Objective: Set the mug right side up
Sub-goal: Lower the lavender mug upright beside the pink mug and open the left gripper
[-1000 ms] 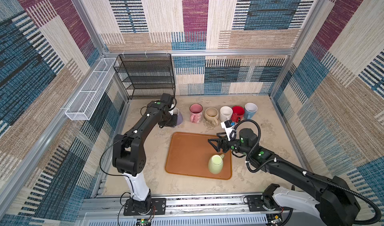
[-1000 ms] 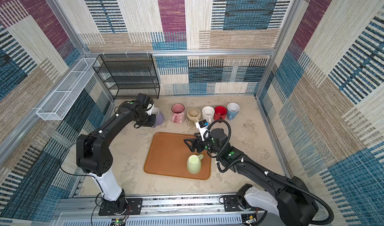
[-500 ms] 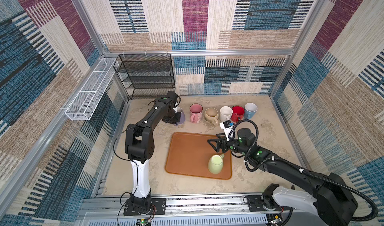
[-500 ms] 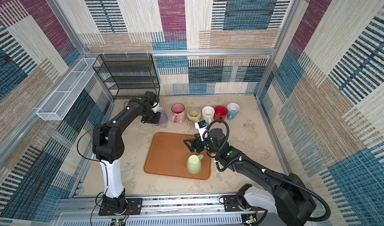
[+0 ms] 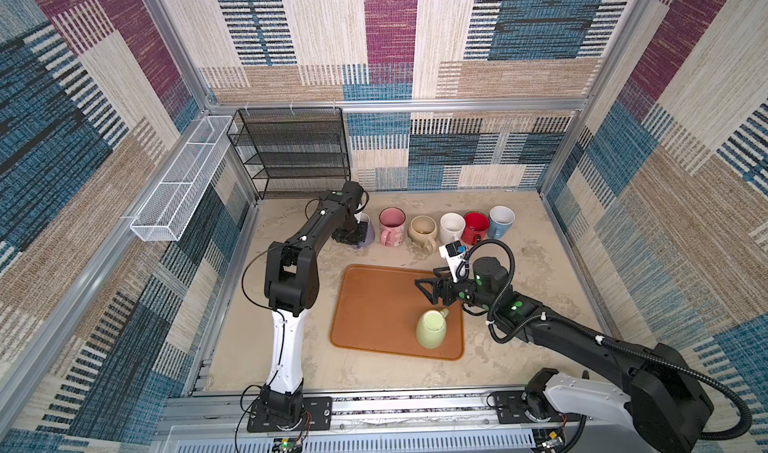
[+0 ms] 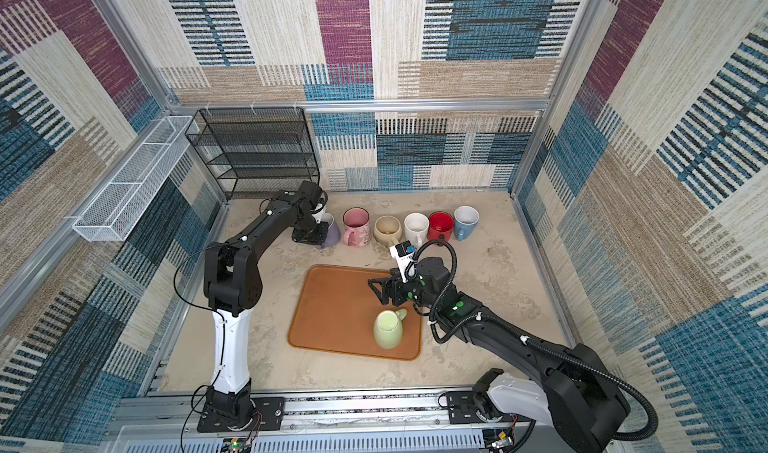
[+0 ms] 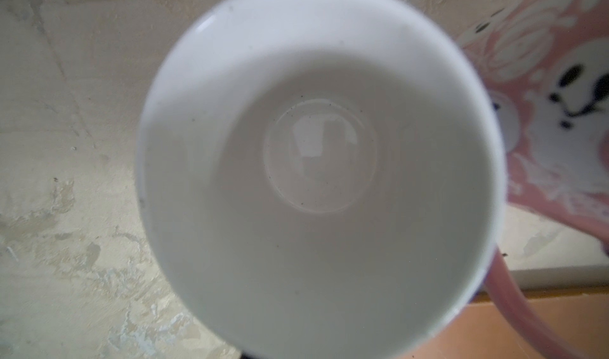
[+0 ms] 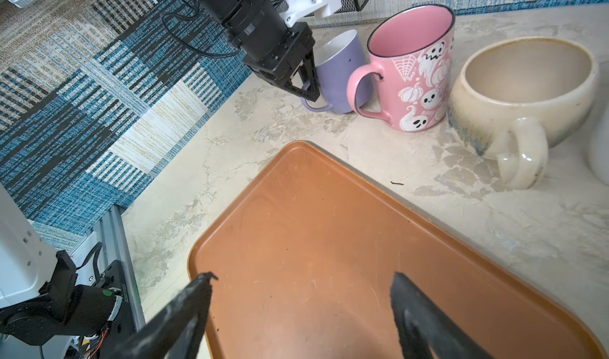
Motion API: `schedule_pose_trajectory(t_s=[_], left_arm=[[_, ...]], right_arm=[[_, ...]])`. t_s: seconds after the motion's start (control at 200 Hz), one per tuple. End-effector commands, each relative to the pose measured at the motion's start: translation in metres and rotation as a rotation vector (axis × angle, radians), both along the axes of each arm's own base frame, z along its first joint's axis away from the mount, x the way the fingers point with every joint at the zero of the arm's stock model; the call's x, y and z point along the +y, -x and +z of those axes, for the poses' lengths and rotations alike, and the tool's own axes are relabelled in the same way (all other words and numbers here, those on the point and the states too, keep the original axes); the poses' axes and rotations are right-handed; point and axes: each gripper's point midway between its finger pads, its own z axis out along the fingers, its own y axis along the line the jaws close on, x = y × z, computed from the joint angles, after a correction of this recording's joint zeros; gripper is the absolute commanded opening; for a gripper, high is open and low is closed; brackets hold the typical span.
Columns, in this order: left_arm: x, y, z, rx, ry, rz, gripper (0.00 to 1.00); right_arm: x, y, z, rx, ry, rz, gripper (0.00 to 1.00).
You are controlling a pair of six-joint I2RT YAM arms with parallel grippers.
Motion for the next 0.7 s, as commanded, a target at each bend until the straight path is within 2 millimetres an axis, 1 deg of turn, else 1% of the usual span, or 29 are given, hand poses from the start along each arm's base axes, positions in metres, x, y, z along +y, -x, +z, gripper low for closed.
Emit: schedule_pose_trajectory(t_s=[0.0,0.145,0.431,0.591,0.696], left_arm=[[0.000,-0.004,0.002,-0.016,-0.022,-0.013,0.00],[-0.006,-0.005,-0.002,-0.013,-0.032,-0.034,0.00],[-0.007,-0.006,-0.010,0.000,-0.056,-0.038,0.00],[-0.016,-0.003,-0.011,0.010,-0.029,-0.044,0.00],[-0.018,-0.002,-0.011,0.012,-0.023,-0.042,0.05]], right_arm=[[0.001,-0.005,0.009,-0.031,-0.016,-0.014,0.86],[0.001,-0.006,0.007,-0.027,-0.012,-0.015,0.86],[0.001,-0.006,0.006,-0.028,-0.008,-0.018,0.86],[0.000,-0.007,0.003,-0.025,-0.004,-0.022,0.86],[0.001,-0.008,0.002,-0.020,0.002,-0.022,0.86]])
